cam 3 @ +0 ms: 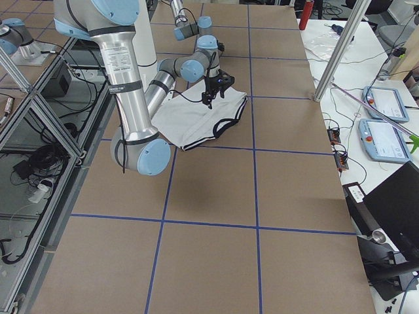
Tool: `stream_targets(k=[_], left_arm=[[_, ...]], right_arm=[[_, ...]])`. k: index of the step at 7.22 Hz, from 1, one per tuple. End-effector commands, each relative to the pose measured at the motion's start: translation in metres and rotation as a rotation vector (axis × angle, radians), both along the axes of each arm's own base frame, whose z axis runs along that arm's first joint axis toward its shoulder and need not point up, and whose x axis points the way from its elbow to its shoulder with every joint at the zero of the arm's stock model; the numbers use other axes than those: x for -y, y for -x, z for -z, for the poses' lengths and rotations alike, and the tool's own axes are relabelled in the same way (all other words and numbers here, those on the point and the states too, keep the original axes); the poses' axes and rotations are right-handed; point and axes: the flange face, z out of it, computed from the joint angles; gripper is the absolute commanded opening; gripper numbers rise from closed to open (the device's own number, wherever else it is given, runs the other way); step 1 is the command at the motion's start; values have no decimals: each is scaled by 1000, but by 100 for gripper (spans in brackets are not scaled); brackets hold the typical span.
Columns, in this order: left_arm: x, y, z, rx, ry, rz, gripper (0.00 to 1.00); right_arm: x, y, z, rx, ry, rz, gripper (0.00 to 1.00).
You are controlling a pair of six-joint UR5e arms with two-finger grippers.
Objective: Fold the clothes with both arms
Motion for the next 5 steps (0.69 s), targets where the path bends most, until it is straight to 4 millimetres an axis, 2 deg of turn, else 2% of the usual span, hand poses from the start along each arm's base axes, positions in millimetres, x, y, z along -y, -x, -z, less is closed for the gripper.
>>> stream_targets(k=[1, 3, 5], left_arm=[[-1, -1, 0, -1, 11, 5, 59], [-2, -2, -2, 0, 13, 0, 56], [-4, -4, -2, 3, 14, -3, 42]], right_arm=[[1, 0, 2, 3, -3, -1, 100], [2, -1, 2, 3, -3, -4, 100], [3, 0, 0, -3, 0, -6, 100]])
